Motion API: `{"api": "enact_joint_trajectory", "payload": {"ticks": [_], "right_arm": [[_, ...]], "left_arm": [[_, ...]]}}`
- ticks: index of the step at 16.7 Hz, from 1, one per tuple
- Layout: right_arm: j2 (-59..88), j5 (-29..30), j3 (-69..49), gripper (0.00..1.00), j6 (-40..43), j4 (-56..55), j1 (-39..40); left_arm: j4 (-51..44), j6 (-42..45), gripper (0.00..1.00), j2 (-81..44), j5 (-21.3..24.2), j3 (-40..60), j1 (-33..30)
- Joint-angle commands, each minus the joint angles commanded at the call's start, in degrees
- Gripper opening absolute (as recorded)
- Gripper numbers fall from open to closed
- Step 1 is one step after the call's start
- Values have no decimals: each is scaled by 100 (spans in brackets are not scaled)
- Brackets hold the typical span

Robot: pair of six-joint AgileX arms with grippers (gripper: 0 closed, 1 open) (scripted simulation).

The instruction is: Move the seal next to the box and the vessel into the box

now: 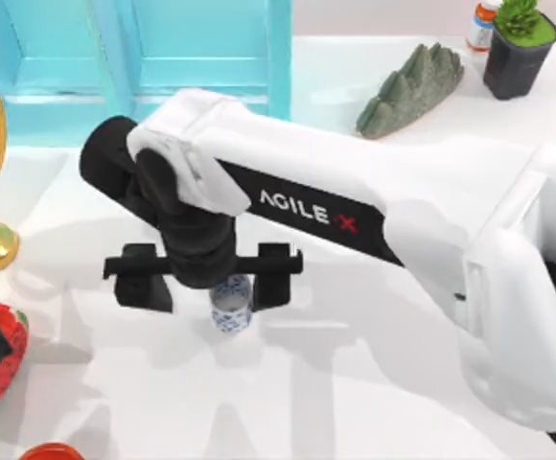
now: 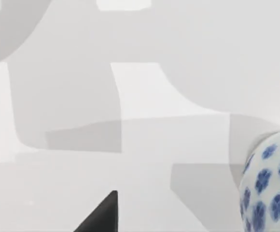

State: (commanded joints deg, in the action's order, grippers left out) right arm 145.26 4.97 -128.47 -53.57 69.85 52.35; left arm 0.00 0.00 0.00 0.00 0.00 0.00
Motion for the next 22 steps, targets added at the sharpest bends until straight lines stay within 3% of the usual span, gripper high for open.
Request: {"api": "enact_joint_trajectory", "payload": {"ticks": [9, 22], "right_arm": [[0, 0, 0, 2, 0, 0, 0], [-415, -6, 313, 0, 143, 84, -128]], "left_arm": [[0, 0, 100, 0, 0, 0, 0], [0, 0, 100, 0, 0, 0, 0]]}}
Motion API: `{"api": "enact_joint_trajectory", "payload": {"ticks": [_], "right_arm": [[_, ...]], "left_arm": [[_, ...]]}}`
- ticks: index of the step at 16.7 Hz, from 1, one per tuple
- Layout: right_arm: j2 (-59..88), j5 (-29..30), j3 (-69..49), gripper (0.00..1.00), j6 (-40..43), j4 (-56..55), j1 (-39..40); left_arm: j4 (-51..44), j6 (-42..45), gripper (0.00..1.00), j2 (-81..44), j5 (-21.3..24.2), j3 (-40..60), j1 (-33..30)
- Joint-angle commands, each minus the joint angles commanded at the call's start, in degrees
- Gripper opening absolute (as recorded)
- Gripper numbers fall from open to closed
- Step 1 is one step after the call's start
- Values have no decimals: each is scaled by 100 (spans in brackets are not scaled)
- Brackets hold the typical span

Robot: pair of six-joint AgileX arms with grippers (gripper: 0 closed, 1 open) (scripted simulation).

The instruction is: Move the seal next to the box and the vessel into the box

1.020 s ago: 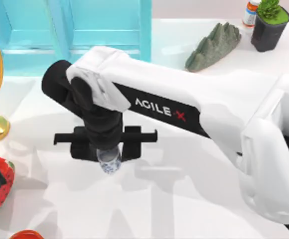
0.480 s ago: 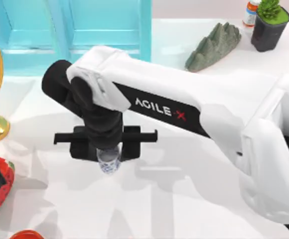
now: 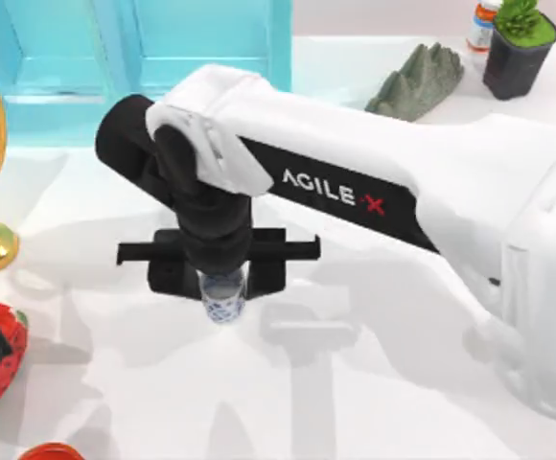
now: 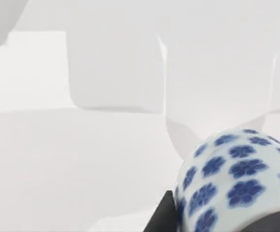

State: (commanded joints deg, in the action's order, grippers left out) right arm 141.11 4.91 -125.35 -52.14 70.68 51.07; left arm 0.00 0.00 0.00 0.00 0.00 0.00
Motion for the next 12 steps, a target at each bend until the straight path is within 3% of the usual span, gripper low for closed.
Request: {"api": "enact_joint_trajectory", "payload": {"ticks": [7, 12], "right_arm": [[-1698, -64, 1246, 0, 587, 388, -574], [-1917, -74, 1432, 0, 674, 447, -656]], "left_arm": [[0, 0, 100, 0, 0, 0, 0], [0, 0, 100, 0, 0, 0, 0]]}}
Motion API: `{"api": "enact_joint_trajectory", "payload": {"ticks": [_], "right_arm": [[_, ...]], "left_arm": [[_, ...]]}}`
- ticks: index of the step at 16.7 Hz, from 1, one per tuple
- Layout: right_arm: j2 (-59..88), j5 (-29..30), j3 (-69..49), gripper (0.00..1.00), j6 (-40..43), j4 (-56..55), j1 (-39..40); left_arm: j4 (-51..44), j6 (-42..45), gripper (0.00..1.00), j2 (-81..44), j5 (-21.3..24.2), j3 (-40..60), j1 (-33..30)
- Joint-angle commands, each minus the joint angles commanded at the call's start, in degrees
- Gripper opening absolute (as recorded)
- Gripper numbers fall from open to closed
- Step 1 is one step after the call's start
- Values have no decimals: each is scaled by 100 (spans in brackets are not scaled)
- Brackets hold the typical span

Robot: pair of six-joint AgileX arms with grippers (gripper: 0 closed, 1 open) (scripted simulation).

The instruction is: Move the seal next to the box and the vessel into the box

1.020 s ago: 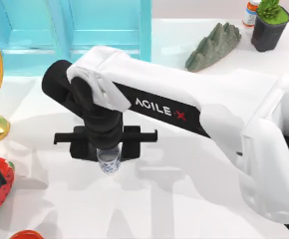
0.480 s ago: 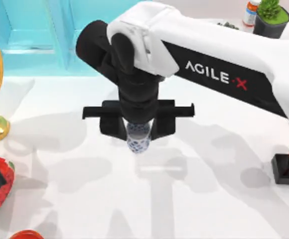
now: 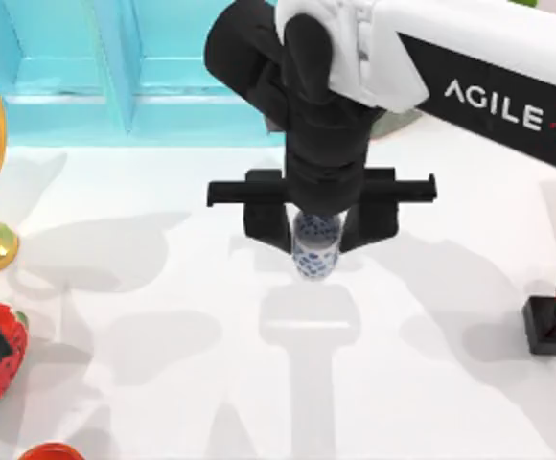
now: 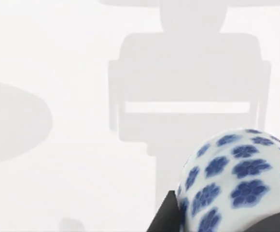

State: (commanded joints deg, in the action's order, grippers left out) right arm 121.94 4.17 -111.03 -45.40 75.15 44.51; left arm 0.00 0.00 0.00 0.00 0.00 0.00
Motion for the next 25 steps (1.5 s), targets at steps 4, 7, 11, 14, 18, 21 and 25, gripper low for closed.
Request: {"api": "enact_joint_trajectory", "payload": {"ticks": [4, 7, 11, 14, 18, 21, 25], "right_arm": [[-82, 20, 132, 0, 157, -25, -116], [-452, 4, 645, 0, 842, -109, -744], [-1151, -95, 1386, 0, 2345, -337, -2216], [-1661, -188, 1906, 0, 3386, -525, -3324], [-2275, -362, 2542, 0, 4320, -725, -4340], [-2700, -487, 3104, 0, 5419, -832, -5507], [-3407, -667, 4110, 0, 7154, -977, -7192]], "left_arm": [[0, 0, 100, 0, 0, 0, 0], [0, 0, 100, 0, 0, 0, 0], [0, 0, 100, 0, 0, 0, 0], [0, 0, 100, 0, 0, 0, 0], [0, 0, 100, 0, 0, 0, 0], [0, 0, 100, 0, 0, 0, 0], [0, 0, 100, 0, 0, 0, 0]]}}
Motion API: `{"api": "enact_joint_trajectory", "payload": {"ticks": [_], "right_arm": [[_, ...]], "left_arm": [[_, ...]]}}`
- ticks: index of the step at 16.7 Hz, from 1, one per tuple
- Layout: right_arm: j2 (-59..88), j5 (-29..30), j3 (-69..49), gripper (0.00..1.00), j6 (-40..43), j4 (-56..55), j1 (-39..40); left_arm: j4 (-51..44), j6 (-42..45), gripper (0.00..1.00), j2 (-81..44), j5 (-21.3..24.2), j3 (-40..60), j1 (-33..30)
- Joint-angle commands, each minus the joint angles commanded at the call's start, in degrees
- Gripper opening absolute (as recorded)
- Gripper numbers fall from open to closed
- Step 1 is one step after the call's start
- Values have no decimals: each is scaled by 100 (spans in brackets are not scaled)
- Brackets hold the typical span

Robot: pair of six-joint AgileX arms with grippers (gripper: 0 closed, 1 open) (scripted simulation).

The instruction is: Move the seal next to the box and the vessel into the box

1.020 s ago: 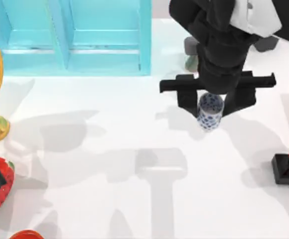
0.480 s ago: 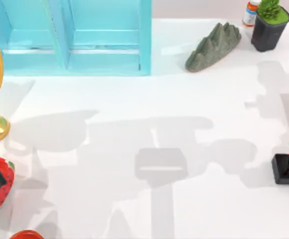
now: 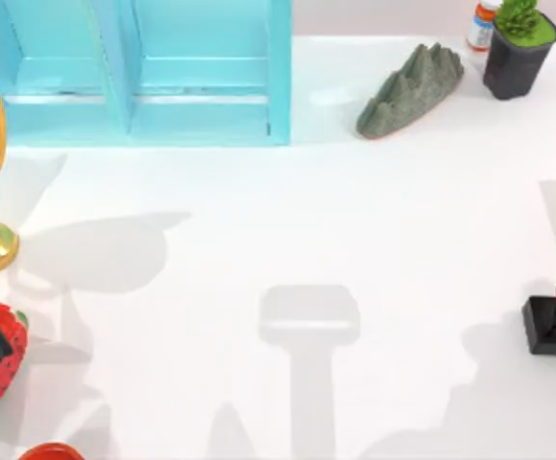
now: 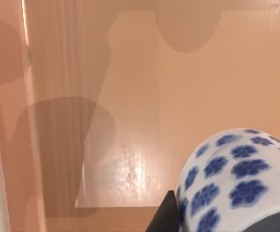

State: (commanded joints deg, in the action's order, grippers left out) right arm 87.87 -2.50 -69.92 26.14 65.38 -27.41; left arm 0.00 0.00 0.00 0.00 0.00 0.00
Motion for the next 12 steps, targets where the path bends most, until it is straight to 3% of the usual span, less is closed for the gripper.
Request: {"api": "enact_joint_trajectory", "payload": {"ticks": [4, 12], "right_arm": [[-534, -115, 807, 0, 964, -110, -893], [-663, -174, 989, 0, 1109, -152, -1065]], "left_arm": [[0, 0, 100, 0, 0, 0, 0], [0, 0, 100, 0, 0, 0, 0]]}}
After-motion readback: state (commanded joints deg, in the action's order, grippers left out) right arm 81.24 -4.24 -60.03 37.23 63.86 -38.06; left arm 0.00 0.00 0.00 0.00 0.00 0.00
